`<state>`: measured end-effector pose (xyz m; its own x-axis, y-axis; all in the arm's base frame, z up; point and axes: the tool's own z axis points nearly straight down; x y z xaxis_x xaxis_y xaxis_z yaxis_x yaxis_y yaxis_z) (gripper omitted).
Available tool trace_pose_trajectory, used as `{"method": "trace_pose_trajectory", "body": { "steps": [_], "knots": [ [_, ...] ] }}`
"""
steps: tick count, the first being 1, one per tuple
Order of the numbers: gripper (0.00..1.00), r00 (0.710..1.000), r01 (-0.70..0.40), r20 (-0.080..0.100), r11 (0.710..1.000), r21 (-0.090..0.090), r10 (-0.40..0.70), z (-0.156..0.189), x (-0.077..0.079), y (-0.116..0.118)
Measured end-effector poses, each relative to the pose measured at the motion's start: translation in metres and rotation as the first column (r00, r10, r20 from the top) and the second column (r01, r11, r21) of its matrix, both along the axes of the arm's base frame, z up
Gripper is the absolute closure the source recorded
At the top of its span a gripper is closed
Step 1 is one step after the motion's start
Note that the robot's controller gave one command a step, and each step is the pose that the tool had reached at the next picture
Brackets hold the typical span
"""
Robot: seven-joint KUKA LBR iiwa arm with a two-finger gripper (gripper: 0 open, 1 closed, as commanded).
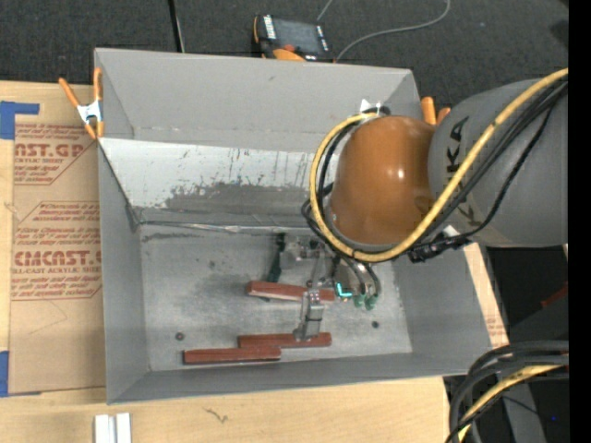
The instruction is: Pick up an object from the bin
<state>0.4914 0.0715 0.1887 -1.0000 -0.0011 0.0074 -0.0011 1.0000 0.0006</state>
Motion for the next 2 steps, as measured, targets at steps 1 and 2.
{"method": "trace_pose_trajectory", "body": {
  "steps": [1,2],
  "knots": [
    [1.00,1.000,0.001,0.008,1.000,0.001,-0.001,0.0036,0.0019,-0.0006],
    [0.00,1.000,0.001,0.008,1.000,0.001,-0.001,0.0036,0.0019,-0.0006]
  ]
}}
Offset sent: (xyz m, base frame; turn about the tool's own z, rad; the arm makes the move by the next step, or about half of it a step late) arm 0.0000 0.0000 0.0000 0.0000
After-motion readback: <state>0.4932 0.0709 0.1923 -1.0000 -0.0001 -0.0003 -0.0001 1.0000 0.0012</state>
